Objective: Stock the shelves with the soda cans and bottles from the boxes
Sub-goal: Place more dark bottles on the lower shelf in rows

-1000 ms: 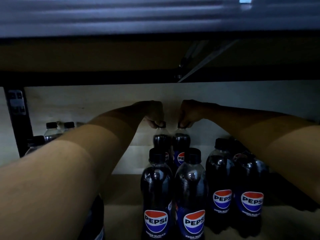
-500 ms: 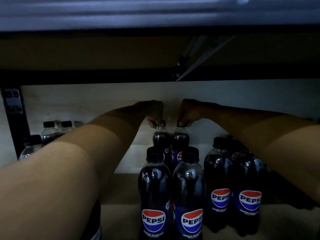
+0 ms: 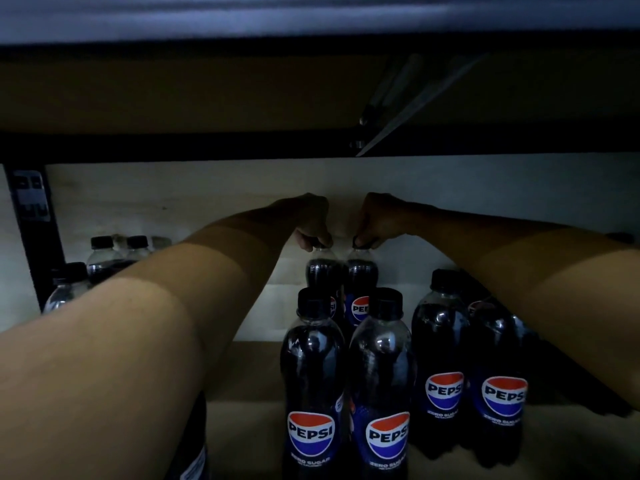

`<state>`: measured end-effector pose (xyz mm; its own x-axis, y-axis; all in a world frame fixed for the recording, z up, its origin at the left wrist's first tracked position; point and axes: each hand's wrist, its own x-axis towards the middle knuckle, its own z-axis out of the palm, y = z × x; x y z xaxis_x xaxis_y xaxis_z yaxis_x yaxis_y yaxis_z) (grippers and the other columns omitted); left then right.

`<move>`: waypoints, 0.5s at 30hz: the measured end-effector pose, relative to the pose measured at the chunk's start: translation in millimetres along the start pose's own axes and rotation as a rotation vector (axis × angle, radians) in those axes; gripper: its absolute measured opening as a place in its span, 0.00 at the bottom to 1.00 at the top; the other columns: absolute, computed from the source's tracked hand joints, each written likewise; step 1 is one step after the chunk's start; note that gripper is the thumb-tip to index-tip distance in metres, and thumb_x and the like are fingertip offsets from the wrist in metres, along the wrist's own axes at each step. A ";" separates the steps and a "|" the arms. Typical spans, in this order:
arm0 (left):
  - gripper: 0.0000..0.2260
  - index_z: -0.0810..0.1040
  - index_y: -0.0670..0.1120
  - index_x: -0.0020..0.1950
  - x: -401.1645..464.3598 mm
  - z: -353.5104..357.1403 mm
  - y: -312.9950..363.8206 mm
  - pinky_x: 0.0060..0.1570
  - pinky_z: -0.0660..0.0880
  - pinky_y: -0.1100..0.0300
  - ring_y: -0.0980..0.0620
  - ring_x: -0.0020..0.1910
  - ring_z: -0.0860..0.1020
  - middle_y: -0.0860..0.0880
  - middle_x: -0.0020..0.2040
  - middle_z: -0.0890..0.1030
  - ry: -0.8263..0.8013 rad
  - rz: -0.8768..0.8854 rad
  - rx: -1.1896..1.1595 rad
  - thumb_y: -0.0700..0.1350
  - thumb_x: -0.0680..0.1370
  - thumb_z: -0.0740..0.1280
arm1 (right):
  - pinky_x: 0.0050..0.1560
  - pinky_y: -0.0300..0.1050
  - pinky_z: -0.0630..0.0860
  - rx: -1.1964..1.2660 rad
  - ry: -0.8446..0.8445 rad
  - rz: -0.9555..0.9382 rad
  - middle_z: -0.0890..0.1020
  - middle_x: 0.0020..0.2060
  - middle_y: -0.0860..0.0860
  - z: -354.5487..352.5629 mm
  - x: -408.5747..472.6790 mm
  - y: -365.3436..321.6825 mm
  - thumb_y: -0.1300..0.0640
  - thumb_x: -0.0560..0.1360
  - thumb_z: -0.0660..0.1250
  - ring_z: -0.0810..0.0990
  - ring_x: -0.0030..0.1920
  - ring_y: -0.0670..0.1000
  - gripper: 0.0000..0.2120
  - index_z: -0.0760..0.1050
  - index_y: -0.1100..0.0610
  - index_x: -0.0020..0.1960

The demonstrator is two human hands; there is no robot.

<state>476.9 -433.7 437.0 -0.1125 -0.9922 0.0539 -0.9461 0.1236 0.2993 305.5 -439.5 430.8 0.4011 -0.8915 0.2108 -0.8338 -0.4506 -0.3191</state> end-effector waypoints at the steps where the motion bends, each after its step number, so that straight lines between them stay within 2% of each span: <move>1: 0.10 0.78 0.39 0.39 1.8 0.4 -0.4 0.35 0.81 0.61 0.52 0.32 0.82 0.44 0.34 0.82 0.007 0.003 0.008 0.43 0.76 0.72 | 0.40 0.40 0.82 0.031 -0.007 0.011 0.85 0.38 0.57 -0.2 -0.3 -1.2 0.59 0.69 0.78 0.85 0.38 0.50 0.09 0.82 0.65 0.42; 3: 0.09 0.78 0.38 0.40 3.1 0.3 -1.1 0.36 0.82 0.60 0.51 0.32 0.82 0.43 0.34 0.82 0.004 -0.004 0.005 0.43 0.76 0.72 | 0.50 0.49 0.83 0.049 -0.013 0.040 0.86 0.42 0.60 -1.0 -0.3 -2.3 0.59 0.69 0.79 0.86 0.44 0.53 0.12 0.83 0.67 0.46; 5: 0.09 0.78 0.38 0.41 0.2 1.0 0.3 0.35 0.82 0.60 0.51 0.32 0.82 0.43 0.35 0.82 0.004 0.000 0.014 0.43 0.76 0.72 | 0.52 0.52 0.83 0.057 -0.020 0.039 0.85 0.44 0.60 -0.6 -3.7 -4.2 0.60 0.69 0.78 0.86 0.45 0.54 0.13 0.82 0.67 0.48; 7: 0.09 0.77 0.38 0.41 2.1 1.3 -0.2 0.33 0.81 0.61 0.51 0.31 0.81 0.43 0.35 0.82 0.007 0.011 0.011 0.42 0.76 0.72 | 0.51 0.51 0.83 0.072 -0.013 0.046 0.85 0.44 0.60 -0.9 -3.7 -4.4 0.60 0.69 0.78 0.86 0.45 0.54 0.12 0.82 0.67 0.48; 12: 0.09 0.76 0.41 0.39 -1.0 1.9 -4.9 0.29 0.80 0.63 0.55 0.25 0.80 0.45 0.33 0.80 0.029 0.020 -0.019 0.42 0.76 0.72 | 0.39 0.39 0.82 0.086 -0.014 0.077 0.84 0.40 0.57 -0.2 -7.6 -6.2 0.62 0.70 0.77 0.85 0.40 0.52 0.08 0.82 0.64 0.44; 15: 0.09 0.76 0.45 0.37 -1.0 3.4 -12.5 0.30 0.79 0.62 0.55 0.27 0.79 0.49 0.33 0.79 0.054 0.064 -0.040 0.43 0.74 0.74 | 0.41 0.42 0.83 0.075 -0.016 0.077 0.84 0.41 0.58 -0.4 -9.7 -6.4 0.61 0.70 0.77 0.85 0.42 0.53 0.09 0.82 0.65 0.46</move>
<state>487.9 -434.3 430.0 -0.1548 -0.9800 0.1249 -0.9244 0.1883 0.3317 306.8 -427.9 431.2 0.3435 -0.9240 0.1679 -0.8319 -0.3823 -0.4022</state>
